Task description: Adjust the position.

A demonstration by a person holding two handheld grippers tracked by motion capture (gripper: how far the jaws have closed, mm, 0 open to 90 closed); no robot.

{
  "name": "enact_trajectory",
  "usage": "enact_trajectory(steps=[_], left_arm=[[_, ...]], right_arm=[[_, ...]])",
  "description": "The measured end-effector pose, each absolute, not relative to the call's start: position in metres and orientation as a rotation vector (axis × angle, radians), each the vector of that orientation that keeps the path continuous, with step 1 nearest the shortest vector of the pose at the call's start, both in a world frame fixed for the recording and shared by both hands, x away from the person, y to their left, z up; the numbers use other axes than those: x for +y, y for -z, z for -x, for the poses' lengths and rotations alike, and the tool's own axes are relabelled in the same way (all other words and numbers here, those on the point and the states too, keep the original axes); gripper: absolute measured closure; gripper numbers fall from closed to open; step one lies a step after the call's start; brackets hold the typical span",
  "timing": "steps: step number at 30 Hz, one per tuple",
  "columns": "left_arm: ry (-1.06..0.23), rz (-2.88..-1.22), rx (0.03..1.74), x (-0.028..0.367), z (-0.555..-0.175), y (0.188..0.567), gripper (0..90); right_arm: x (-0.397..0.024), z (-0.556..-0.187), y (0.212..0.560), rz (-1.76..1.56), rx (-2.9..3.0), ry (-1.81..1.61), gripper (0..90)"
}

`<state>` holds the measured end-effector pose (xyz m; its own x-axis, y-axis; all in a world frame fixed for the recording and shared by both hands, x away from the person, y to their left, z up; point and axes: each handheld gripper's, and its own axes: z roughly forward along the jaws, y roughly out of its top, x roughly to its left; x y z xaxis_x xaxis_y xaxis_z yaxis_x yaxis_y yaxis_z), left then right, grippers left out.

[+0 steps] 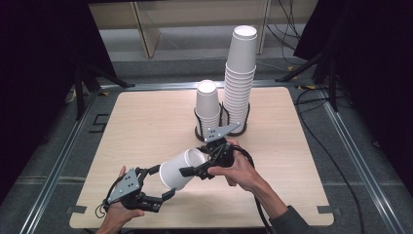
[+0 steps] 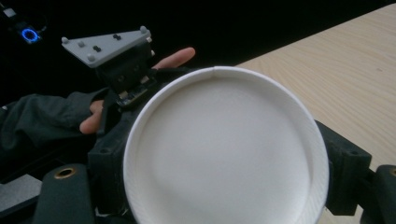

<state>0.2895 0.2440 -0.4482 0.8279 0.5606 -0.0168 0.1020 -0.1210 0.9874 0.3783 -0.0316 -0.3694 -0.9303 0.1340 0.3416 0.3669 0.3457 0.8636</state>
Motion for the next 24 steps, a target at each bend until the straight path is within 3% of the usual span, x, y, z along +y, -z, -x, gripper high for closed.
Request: enact_trajectory(steps=[4,24], left_arm=[[-0.438,-1.684,0.539,0.245,-0.289,0.447,0.0],[-0.487,-1.672,0.47,0.244,-0.284,0.446,0.2]], right_arm=[[-0.028,-0.376,0.369,0.448,-2.342,1.626,22.8],[-0.012,-0.376,0.38,0.404,-2.262,1.614,22.8]])
